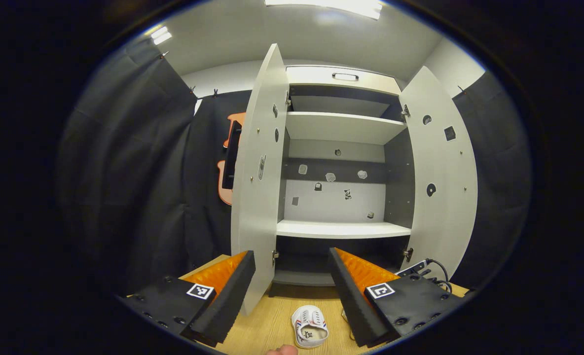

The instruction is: Grab one shoe with the right hand and put it into the shoe cabinet, grab the other shoe with the left hand and put it into the shoe cabinet; then close the right door with the right hand and the left door with the left hand.

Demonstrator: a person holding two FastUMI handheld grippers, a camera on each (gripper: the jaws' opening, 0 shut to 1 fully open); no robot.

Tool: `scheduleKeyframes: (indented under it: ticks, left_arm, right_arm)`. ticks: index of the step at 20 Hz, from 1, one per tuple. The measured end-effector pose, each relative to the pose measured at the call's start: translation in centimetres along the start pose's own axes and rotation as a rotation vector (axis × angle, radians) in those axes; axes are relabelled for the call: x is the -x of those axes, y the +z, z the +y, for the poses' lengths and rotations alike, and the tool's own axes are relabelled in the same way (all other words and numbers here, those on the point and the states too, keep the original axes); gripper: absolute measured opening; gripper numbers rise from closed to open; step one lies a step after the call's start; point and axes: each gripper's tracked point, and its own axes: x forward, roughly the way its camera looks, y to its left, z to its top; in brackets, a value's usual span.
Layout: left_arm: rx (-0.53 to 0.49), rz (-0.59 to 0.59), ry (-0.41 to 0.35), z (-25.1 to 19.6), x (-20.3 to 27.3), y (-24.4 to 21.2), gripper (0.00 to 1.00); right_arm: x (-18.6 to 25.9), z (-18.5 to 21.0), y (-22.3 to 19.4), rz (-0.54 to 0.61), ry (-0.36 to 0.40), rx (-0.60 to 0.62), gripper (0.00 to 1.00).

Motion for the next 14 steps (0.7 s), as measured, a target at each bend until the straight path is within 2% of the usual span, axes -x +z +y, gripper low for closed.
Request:
scheduleKeyframes:
  ticks: [6, 8, 9, 10, 11, 12, 13, 14]
  left_arm:
    - [-0.001, 0.010, 0.002, 0.4, 0.1, -0.2, 0.96]
    - [-0.002, 0.016, 0.001, 0.6, 0.0, -0.4, 0.96]
    - [-0.003, 0.017, 0.001, 0.7, 0.1, -0.4, 0.96]
    - [-0.005, 0.017, 0.001, 0.7, 0.2, -0.5, 0.96]
    - [-0.008, 0.016, 0.003, 0.8, 0.1, -0.4, 0.96]
    - [-0.011, 0.015, 0.004, 0.9, 0.1, -0.4, 0.96]
    - [-0.011, 0.013, 0.004, 0.8, -0.1, -0.4, 0.96]
    - [-0.009, 0.013, 0.004, 0.8, 0.0, -0.4, 0.96]
  right_arm:
    - [-2.7, 1.3, -0.5, 0.043, 0.036, -0.018, 0.72]
    - [-3.0, 2.2, -0.7, 0.052, 0.065, -0.025, 0.55]
    - [-3.3, 1.9, -0.7, 0.039, 0.056, -0.006, 0.45]
    - [-3.3, 1.4, -0.6, 0.033, 0.036, 0.015, 0.41]
    - [-3.5, 0.4, -0.8, 0.039, 0.000, 0.024, 0.28]
    - [-3.5, 0.2, -0.8, 0.044, -0.001, 0.017, 0.18]
    - [-3.6, 0.4, -0.6, 0.040, 0.007, -0.001, 0.03]
    - [-3.4, 0.2, -0.7, 0.045, 0.007, -0.008, 0.02]
